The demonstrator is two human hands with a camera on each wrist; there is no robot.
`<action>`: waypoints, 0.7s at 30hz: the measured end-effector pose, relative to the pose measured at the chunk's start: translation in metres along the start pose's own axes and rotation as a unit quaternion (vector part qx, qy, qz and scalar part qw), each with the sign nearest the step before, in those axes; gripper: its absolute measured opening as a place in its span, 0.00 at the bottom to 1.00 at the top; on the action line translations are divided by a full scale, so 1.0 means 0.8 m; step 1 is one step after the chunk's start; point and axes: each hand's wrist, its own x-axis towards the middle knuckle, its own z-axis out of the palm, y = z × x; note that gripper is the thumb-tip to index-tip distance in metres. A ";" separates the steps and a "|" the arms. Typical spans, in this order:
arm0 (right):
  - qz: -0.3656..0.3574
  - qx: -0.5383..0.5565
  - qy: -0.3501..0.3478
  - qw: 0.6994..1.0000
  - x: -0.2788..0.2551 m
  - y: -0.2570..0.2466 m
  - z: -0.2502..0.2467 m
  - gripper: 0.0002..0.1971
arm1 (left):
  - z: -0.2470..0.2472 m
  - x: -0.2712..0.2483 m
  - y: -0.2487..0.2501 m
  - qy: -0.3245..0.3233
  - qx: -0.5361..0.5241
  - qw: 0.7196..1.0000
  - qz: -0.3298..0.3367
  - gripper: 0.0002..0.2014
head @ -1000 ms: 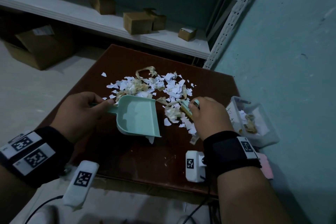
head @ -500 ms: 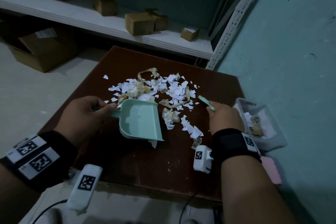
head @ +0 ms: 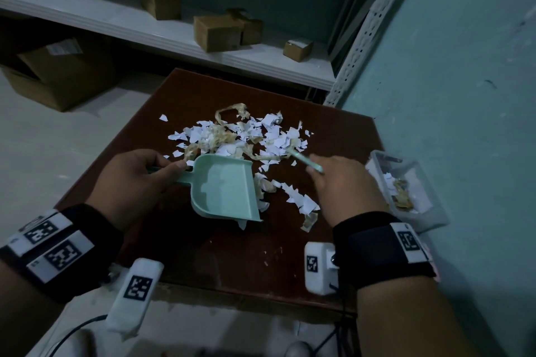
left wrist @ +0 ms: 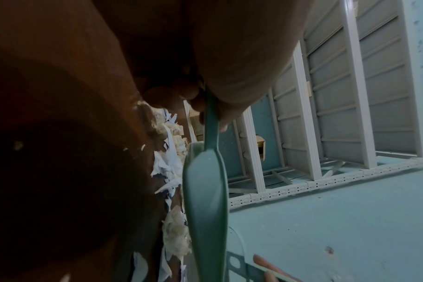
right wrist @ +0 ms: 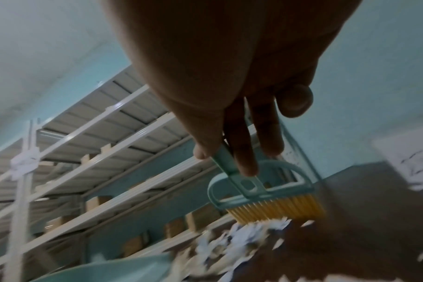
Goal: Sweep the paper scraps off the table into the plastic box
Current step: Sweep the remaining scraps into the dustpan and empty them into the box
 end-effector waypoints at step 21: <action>0.077 -0.041 -0.023 0.996 -0.015 0.025 -0.007 0.19 | 0.010 -0.003 -0.004 -0.003 0.010 1.000 0.007 0.14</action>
